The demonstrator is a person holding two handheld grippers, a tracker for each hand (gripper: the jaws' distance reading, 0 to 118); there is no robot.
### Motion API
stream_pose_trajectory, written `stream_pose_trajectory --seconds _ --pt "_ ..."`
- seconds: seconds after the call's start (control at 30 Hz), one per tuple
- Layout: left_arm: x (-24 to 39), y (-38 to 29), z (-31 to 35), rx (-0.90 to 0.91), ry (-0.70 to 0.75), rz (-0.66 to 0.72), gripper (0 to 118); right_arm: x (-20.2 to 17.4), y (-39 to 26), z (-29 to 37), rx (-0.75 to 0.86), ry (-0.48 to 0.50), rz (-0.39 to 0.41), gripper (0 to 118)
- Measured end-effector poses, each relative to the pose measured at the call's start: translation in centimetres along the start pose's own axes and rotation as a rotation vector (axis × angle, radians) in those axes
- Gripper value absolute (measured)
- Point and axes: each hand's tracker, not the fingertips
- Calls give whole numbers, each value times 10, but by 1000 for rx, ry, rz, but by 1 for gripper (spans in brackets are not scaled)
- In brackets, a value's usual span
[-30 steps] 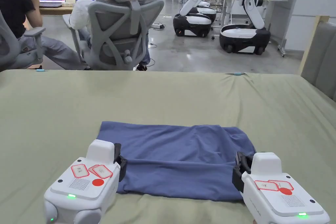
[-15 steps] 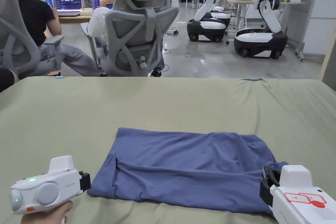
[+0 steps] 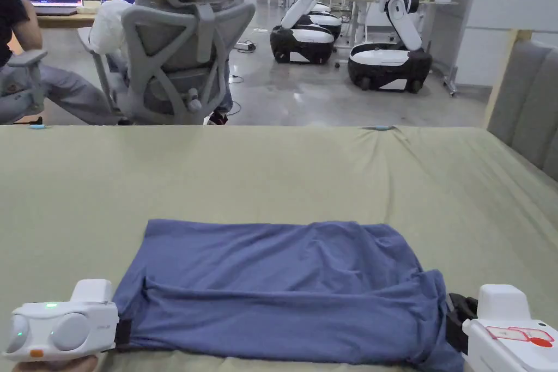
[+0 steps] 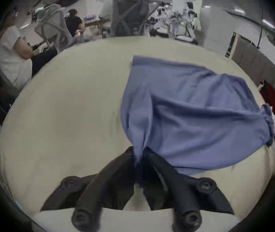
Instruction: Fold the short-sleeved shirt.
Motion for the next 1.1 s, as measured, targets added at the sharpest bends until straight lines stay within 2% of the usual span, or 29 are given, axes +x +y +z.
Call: stream_pose_trajectory --seconds 0.03,0.07,0.13,0.17,0.23,0.27,0.3,0.37,0.43,0.5,0.53,0.57,0.73,0.87,1.03,1.07,1.1 --pt "4 0 16 32 7 17 5 3 0 -6 -21 -3 -5 12" --pt "7 2 23 46 7 -3 5 7 -1 -14 -56 -8 -13 38" --pt "12 3 29 55 1 -21 5 12 -5 -30 -126 16 -25 116" --pt "14 5 31 54 -5 -26 5 13 -9 -41 -161 12 -22 118" --pt "15 4 31 51 -9 -24 5 11 -19 -52 -178 28 -7 106" --pt "14 2 31 48 -11 -17 5 10 -27 -61 -243 40 -17 105" --pt "11 2 27 41 -14 -3 5 9 -34 -70 -288 39 -21 98" --pt "8 -2 25 29 -15 15 5 10 -40 -84 -366 93 -27 45" --pt "3 -6 21 11 -32 45 5 14 -46 -92 -423 174 -130 38" --pt "1 -10 27 15 -38 66 5 20 -33 -81 -366 147 -93 28" --pt "0 -10 34 25 -43 74 5 24 -27 -75 -332 157 -107 4" --pt "-4 -8 40 39 -57 84 4 26 -19 -64 -300 174 -139 4" --pt "-7 -10 90 97 -93 82 5 30 18 -12 -263 168 -39 4" --pt "-12 -28 105 51 -117 63 4 24 12 7 -342 154 104 4" --pt "-18 -68 82 -65 -144 114 5 22 -28 -4 -436 168 85 4" --pt "-21 -73 82 -66 -156 139 5 22 -33 -4 -442 162 92 7" --pt "-22 -75 86 -56 -157 148 6 22 -35 -2 -431 170 95 18"
